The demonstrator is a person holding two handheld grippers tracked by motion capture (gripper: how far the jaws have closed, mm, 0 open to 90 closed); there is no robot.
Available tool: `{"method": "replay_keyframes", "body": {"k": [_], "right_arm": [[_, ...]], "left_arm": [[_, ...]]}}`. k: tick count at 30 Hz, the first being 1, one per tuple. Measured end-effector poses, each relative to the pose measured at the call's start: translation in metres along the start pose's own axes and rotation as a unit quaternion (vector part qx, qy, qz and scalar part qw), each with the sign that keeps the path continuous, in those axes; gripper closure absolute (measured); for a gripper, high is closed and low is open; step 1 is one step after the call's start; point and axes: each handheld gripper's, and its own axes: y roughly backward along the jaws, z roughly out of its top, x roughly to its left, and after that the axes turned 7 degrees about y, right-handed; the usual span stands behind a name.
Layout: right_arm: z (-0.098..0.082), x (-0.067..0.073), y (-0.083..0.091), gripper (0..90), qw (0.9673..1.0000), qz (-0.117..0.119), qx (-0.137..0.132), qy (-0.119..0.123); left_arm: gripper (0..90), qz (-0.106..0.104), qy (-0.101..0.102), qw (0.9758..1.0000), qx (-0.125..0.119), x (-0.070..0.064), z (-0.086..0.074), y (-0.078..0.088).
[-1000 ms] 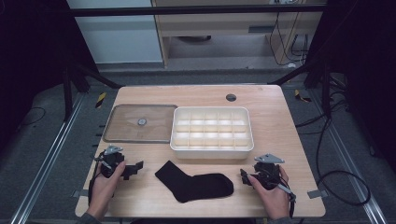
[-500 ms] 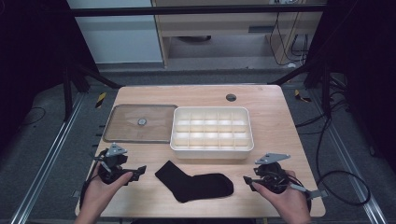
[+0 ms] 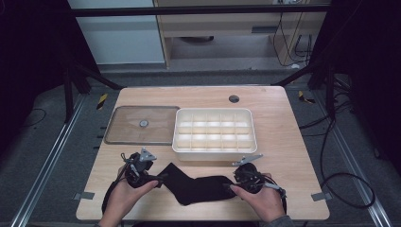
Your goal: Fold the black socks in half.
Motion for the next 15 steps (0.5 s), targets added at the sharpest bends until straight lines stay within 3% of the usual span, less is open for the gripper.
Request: {"method": "replay_keyframes", "body": {"k": [4, 7, 11, 15], "right_arm": [[0.000, 0.001, -0.008, 47.2, 0.9999, -0.005, 0.016, 0.003], [0.000, -0.002, -0.011, 49.7, 0.9996, -0.012, 0.025, 0.000], [0.001, -0.004, -0.015, 52.8, 0.9994, -0.008, 0.033, 0.004], [0.001, 0.001, -0.020, 74.6, 0.9988, 0.010, 0.040, 0.026]], "left_arm": [[28.3, -0.006, -0.006, 0.9999, 0.008, 0.002, -0.001, -0.002], [30.3, -0.026, -0.009, 0.9995, 0.017, 0.003, 0.000, -0.007], [32.4, -0.027, -0.011, 0.9993, 0.023, 0.005, 0.003, -0.014], [34.1, -0.026, -0.003, 0.9995, 0.020, 0.004, 0.005, -0.014]]}}
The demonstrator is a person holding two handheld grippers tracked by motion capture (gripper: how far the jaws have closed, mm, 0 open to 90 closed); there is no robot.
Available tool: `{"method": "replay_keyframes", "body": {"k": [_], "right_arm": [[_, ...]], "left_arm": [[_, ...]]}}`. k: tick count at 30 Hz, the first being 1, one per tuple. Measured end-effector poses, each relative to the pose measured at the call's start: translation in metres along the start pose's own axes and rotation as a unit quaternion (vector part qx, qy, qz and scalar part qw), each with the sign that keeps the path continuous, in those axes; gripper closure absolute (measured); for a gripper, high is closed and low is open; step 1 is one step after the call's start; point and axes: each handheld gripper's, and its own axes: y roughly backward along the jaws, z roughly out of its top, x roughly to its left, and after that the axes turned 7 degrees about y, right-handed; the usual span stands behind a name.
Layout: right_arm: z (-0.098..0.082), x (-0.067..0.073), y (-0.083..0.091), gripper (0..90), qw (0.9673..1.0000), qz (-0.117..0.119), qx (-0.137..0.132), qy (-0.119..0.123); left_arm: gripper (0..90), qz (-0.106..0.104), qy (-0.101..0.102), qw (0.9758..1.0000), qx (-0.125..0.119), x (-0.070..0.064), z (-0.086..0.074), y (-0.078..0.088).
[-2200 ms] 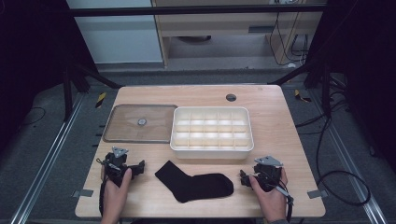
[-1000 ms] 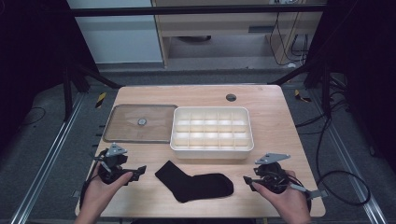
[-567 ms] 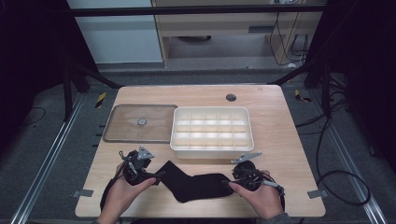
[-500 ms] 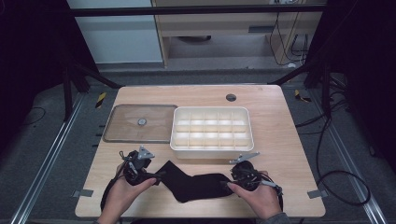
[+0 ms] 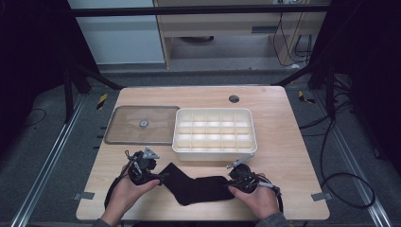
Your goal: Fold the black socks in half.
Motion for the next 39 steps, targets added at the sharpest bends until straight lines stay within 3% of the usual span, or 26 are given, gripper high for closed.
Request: {"method": "replay_keyframes", "body": {"k": [4, 11, 16, 21, 26, 39], "right_arm": [[-0.005, 0.004, 0.004, 80.9, 0.9998, 0.000, -0.012, 0.014], [-0.009, 0.004, 0.006, 80.6, 0.9996, 0.002, -0.016, 0.024], [-0.006, 0.004, 0.005, 79.7, 0.9996, -0.001, -0.014, 0.025], [-0.001, 0.008, 0.007, 79.4, 0.9994, -0.008, -0.015, 0.030], [0.000, 0.012, 0.012, 79.8, 0.9990, -0.014, -0.018, 0.039], [0.003, 0.013, 0.018, 81.8, 0.9986, -0.010, -0.024, 0.047]], "left_arm": [[40.1, 0.005, -0.014, 0.9998, 0.015, -0.003, 0.000, -0.005], [49.4, 0.014, -0.016, 0.9983, 0.055, 0.003, 0.004, -0.024], [57.3, -0.002, -0.004, 0.9977, 0.067, 0.008, 0.005, -0.030], [65.0, 0.005, -0.017, 0.9963, 0.084, 0.004, 0.008, -0.030], [72.8, 0.001, -0.017, 0.9956, 0.092, 0.003, 0.009, -0.031], [79.5, -0.009, -0.011, 0.9957, 0.092, 0.003, 0.009, -0.031]]}}
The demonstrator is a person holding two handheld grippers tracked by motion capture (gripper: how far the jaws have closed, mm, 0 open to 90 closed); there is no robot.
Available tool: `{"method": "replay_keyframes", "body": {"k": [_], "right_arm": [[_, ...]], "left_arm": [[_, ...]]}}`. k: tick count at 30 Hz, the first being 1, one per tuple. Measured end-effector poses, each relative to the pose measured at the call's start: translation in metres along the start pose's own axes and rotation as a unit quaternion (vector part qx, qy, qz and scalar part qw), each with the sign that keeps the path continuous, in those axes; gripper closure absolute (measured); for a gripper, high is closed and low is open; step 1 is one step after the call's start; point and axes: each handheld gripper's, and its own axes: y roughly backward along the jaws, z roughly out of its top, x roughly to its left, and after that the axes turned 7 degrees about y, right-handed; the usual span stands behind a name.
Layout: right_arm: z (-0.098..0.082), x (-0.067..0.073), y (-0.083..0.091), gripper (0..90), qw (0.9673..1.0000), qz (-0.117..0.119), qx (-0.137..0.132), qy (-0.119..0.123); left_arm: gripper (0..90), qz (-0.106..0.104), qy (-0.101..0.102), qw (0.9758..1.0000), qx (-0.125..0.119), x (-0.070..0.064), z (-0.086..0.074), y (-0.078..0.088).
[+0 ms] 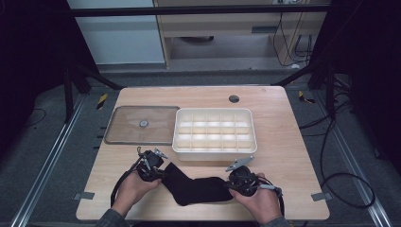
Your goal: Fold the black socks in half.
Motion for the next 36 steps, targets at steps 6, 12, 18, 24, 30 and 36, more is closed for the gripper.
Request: {"method": "replay_keyframes", "body": {"k": [6, 12, 18, 24, 30, 36], "right_arm": [[-0.002, -0.004, 0.002, 82.8, 1.0000, -0.003, 0.001, -0.004], [-0.003, -0.006, 0.002, 83.1, 1.0000, -0.002, -0.001, -0.006], [-0.004, -0.004, 0.000, 83.0, 1.0000, 0.003, -0.004, -0.006], [-0.004, 0.000, -0.007, 83.0, 0.9999, 0.012, -0.007, -0.004], [0.001, 0.006, -0.014, 83.0, 0.9996, 0.022, -0.016, -0.010], [0.009, 0.014, -0.025, 83.0, 0.9989, 0.033, -0.029, -0.014]], "left_arm": [[80.5, -0.012, 0.006, 0.9999, -0.003, 0.006, -0.003, 0.003], [80.7, -0.015, 0.005, 0.9998, -0.009, 0.007, -0.004, 0.006], [81.0, -0.019, 0.002, 0.9997, -0.018, 0.009, -0.006, 0.015], [81.0, -0.023, 0.000, 0.9993, -0.030, 0.010, -0.008, 0.026], [81.0, -0.028, -0.007, 0.9990, -0.034, 0.012, -0.007, 0.042], [81.0, -0.040, -0.020, 0.9980, -0.045, 0.011, -0.005, 0.064]]}}
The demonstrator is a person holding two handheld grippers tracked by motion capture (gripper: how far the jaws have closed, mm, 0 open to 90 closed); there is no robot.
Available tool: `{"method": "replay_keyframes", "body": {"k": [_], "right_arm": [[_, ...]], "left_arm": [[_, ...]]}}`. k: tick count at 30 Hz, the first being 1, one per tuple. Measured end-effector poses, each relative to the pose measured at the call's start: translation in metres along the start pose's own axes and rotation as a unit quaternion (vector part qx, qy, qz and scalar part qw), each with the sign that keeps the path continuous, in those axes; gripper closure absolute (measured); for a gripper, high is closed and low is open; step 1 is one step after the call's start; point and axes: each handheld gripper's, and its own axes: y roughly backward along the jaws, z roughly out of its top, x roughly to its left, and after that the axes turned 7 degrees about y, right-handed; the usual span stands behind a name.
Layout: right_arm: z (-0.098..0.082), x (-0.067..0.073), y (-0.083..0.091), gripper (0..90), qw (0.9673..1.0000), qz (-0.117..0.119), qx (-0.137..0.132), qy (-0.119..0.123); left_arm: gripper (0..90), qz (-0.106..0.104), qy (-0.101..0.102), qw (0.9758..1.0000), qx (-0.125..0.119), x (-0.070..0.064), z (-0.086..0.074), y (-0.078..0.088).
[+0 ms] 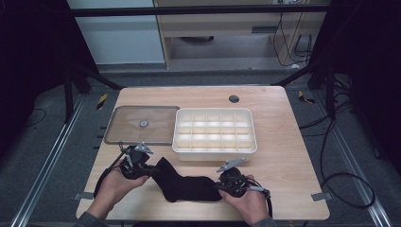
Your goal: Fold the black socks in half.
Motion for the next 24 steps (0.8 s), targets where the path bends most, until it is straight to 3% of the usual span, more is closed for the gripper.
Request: {"method": "replay_keyframes", "body": {"k": [5, 10, 14, 20, 24], "right_arm": [[0.009, 0.009, -0.009, 82.9, 1.0000, 0.009, -0.001, 0.004], [0.014, 0.010, -0.018, 82.8, 0.9998, 0.019, 0.000, -0.002], [0.018, 0.011, -0.022, 82.8, 0.9996, 0.027, -0.004, -0.004], [0.018, 0.009, -0.024, 82.7, 0.9991, 0.037, -0.013, -0.016], [0.015, 0.004, -0.027, 81.7, 0.9990, 0.035, -0.014, -0.024]], "left_arm": [[81.1, -0.024, -0.003, 0.9997, -0.006, -0.007, 0.002, 0.005], [81.0, -0.056, -0.017, 0.9981, -0.018, -0.025, 0.002, 0.005], [81.0, -0.061, -0.039, 0.9972, -0.015, -0.045, 0.007, 0.001], [81.0, -0.076, -0.056, 0.9955, -0.010, -0.070, 0.011, -0.018], [80.9, -0.070, -0.064, 0.9954, -0.005, -0.078, 0.011, -0.030]]}}
